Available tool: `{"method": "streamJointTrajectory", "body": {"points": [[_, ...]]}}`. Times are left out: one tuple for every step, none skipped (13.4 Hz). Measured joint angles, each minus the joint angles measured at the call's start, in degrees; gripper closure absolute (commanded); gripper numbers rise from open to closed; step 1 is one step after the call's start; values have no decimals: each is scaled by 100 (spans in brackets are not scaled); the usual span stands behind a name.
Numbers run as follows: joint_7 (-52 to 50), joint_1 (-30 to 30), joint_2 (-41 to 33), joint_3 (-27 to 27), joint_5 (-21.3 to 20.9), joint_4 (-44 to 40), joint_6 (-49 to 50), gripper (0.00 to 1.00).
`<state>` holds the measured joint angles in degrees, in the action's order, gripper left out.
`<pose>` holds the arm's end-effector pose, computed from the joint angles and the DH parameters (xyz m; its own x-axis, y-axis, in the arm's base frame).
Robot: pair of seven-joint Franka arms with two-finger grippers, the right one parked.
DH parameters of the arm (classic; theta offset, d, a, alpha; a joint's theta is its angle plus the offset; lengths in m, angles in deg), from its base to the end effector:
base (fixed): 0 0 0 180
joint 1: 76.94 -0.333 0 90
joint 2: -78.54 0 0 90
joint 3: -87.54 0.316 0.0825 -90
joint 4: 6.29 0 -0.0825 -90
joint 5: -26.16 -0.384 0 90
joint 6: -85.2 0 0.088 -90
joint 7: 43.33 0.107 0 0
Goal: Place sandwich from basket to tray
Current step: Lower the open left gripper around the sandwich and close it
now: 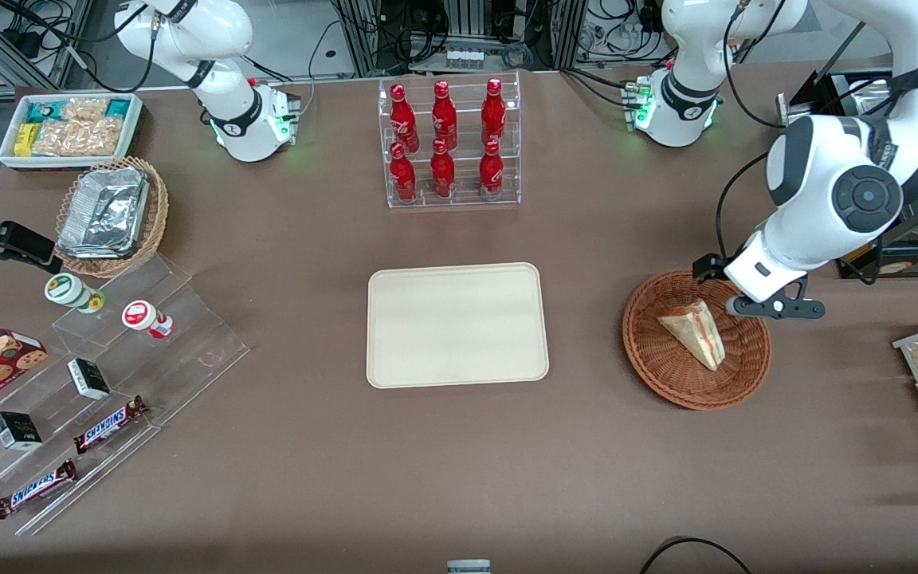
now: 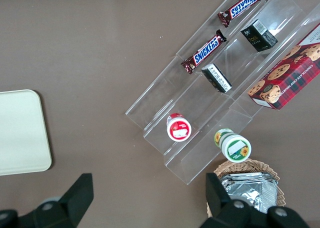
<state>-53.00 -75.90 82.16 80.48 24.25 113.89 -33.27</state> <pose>0.5398 -0.0745 0.3837 0.9961 0.0115 -0.0878 0.0085 -0.9993 -0.0352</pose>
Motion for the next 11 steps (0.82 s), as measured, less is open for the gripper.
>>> {"method": "streamJointTrajectory", "body": {"points": [[-461, 0, 13, 0, 0, 150, -317, 0], [-933, 1, 27, -1, 0, 317, -683, 0], [-1480, 0, 46, -1, 1, 476, -1048, 0], [-2085, 1, 66, -2, 1, 595, -1340, 0], [-2593, 2, 83, -5, 1, 687, -1554, 0], [-2916, 2, 99, -6, 1, 765, -1695, 0], [-3179, 1, 127, -5, 3, 831, -1807, 0], [-3431, 1, 184, -5, 4, 881, -1917, 0], [-3616, 1, 270, -5, 4, 909, -2037, 0], [-3717, 1, 375, -5, 4, 927, -2162, 0], [-3766, 1, 482, -5, 4, 931, -2247, 0]]}}
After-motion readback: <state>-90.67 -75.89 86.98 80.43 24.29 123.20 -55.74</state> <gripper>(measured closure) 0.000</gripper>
